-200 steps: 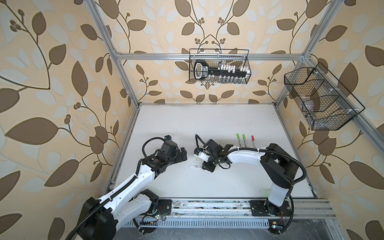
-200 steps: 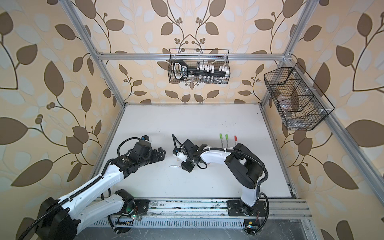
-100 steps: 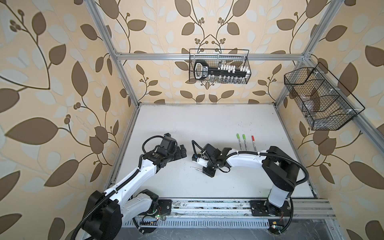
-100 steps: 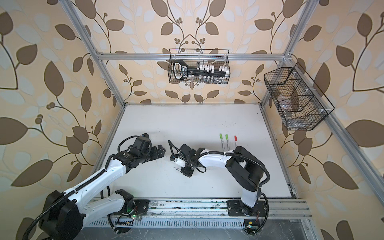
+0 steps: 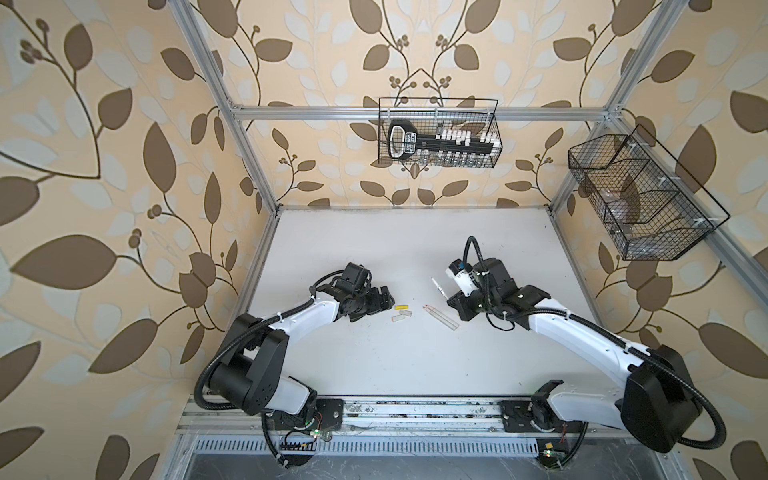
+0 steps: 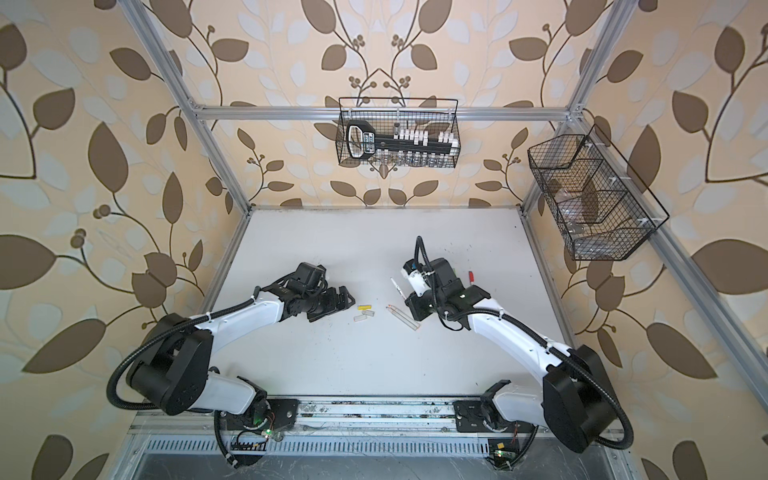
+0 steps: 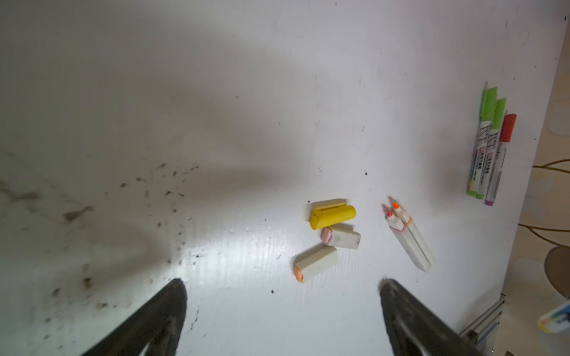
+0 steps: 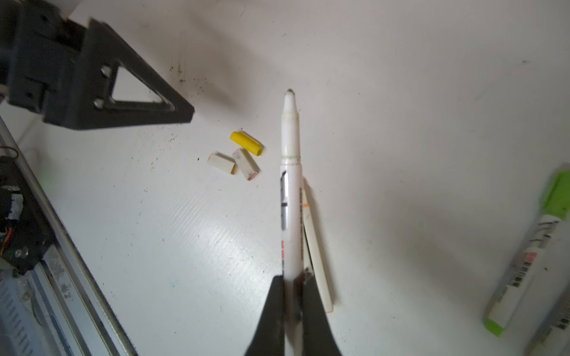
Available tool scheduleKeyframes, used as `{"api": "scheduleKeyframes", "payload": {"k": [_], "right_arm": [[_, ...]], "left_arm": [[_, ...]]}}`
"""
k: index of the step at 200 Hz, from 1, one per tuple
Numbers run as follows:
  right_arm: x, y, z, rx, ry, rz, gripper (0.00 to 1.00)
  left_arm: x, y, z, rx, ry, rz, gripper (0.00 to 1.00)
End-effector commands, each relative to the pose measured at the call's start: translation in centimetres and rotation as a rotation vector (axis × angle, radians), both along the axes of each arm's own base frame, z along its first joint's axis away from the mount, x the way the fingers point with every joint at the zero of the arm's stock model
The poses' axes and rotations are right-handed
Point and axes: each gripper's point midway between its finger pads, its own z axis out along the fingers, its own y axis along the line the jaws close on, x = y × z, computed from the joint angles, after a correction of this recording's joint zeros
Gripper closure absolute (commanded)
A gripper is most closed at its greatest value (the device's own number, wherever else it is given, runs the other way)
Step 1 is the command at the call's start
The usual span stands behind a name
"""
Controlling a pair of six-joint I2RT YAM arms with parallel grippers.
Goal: Insert the pens into the pen caps
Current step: 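Hold the white marker upright with the right gripper while the left gripper lowers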
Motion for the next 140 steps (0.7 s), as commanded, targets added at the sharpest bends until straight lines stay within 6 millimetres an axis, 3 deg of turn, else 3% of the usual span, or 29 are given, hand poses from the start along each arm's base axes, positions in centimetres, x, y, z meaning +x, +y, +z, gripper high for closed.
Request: {"api": "scheduleKeyframes", "payload": {"k": [1,28,40,64,140], "right_arm": [[-0.7,-1.1,0.6,0.036,0.015,-0.032,0.96],[-0.9,-1.5,1.8,0.059,-0.015,-0.039,0.96],[-1.1,-1.6,1.9,0.057,-0.016,-0.043,0.96],[-1.3,-1.8,2.0,0.058,-0.021,-0.044,0.96],[-1.2,-1.8,2.3,0.068,-0.034,-0.047,0.96]], "left_arm": [[1.5,-3.3,1.5,-0.098,-0.036,-0.028,0.01],[2.1,-4.7,0.6,-0.147,-0.020,-0.018,0.09],[2.4,-5.0,0.1,-0.157,-0.007,-0.010,0.16],[2.7,-5.5,-0.7,-0.171,0.023,0.002,0.20],[1.6,-7.9,-2.1,-0.167,0.103,0.006,0.20]]}}
